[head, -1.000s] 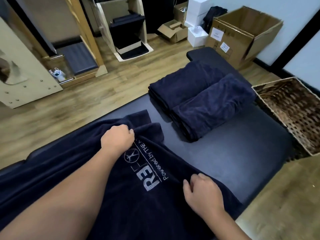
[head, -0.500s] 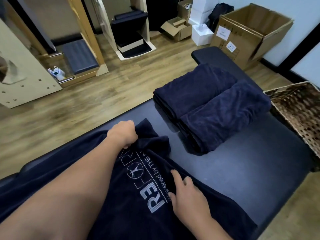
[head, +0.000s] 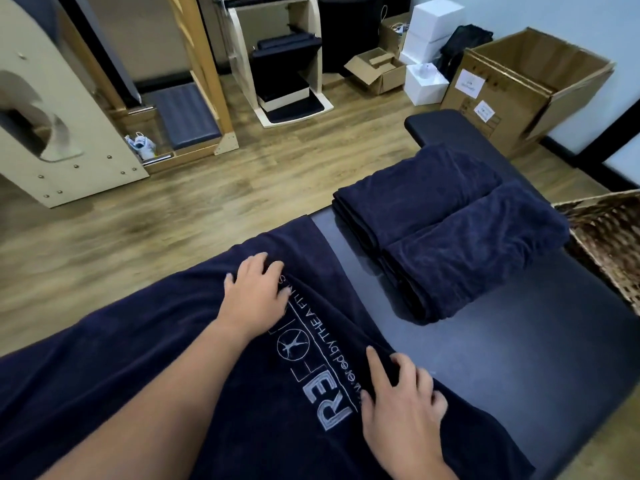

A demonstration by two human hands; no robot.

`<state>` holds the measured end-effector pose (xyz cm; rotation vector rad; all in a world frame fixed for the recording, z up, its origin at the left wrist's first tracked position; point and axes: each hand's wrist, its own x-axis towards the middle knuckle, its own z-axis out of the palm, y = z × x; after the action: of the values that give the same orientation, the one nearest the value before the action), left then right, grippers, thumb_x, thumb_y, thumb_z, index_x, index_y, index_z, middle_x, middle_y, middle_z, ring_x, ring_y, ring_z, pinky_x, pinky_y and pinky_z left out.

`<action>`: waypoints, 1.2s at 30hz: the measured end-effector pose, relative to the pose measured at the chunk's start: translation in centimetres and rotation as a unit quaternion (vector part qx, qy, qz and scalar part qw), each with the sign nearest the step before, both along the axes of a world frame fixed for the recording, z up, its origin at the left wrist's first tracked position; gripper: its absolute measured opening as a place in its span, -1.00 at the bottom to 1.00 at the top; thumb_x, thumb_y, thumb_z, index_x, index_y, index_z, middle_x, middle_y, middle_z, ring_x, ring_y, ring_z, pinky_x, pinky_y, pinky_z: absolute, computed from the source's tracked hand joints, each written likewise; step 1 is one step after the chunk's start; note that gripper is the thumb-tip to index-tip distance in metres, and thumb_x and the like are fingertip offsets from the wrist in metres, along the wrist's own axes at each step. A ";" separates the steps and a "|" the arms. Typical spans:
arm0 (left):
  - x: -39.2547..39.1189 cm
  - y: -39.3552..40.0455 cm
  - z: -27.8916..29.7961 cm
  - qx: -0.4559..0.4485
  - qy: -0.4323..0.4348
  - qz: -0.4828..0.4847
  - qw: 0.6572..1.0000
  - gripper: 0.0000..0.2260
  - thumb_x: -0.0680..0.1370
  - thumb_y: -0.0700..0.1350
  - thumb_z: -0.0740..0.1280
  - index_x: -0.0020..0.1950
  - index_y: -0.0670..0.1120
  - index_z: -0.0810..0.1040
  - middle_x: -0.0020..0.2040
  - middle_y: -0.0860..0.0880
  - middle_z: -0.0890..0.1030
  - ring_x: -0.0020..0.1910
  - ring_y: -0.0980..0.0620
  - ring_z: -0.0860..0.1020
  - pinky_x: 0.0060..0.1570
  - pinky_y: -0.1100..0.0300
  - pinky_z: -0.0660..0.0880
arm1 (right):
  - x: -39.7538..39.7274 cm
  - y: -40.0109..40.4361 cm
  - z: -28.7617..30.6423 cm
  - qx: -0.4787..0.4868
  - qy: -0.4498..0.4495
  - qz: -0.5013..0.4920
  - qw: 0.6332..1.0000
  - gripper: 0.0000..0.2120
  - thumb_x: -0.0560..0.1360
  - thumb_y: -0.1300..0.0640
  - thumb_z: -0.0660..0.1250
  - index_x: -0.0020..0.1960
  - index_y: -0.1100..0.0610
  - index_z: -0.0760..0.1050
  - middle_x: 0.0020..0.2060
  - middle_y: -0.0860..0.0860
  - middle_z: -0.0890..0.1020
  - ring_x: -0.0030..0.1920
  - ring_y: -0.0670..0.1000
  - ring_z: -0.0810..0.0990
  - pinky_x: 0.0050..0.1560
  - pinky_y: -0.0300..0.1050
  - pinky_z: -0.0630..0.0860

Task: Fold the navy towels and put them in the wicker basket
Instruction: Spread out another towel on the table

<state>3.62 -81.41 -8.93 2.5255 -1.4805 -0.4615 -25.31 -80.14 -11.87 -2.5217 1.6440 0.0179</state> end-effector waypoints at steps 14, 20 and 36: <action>-10.3 10.8 -2.1 0.000 -0.072 -0.134 0.988 -0.77 0.36 0.06 0.41 -0.09 0.03 0.46 -0.07 0.05 0.44 -0.10 -0.03 0.49 -0.18 0.00 0.43 | -0.2 -6.0 4.1 0.168 0.011 -0.077 0.983 -0.82 0.58 -0.10 0.32 0.10 -0.04 0.53 0.03 0.01 0.61 0.10 0.13 0.54 -0.10 -0.06 0.45; -12.4 15.4 -0.9 0.046 -0.053 -0.143 0.987 -0.81 0.37 0.11 0.36 -0.13 0.07 0.45 -0.15 0.10 0.48 -0.16 0.02 0.53 -0.23 0.09 0.39 | 0.4 -7.8 3.6 0.237 -0.099 -0.172 0.951 -0.84 0.45 0.17 0.26 -0.07 0.10 0.61 -0.02 0.13 0.68 0.04 0.22 0.59 -0.06 -0.07 0.51; -14.6 32.3 1.1 0.171 0.024 -0.034 0.984 -0.77 0.66 0.09 0.13 -0.11 -0.02 0.35 -0.14 0.03 0.50 -0.22 -0.02 0.46 -0.18 0.08 0.41 | -1.4 8.4 1.1 0.070 -0.022 0.235 0.969 -0.71 0.36 0.15 0.46 0.05 0.04 0.50 -0.08 0.00 0.57 -0.07 0.14 0.55 -0.16 0.07 0.53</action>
<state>-10.97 -49.11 -7.88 2.6973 -1.5911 -0.8471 -26.76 -71.78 -10.80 -2.7102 0.9571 0.1191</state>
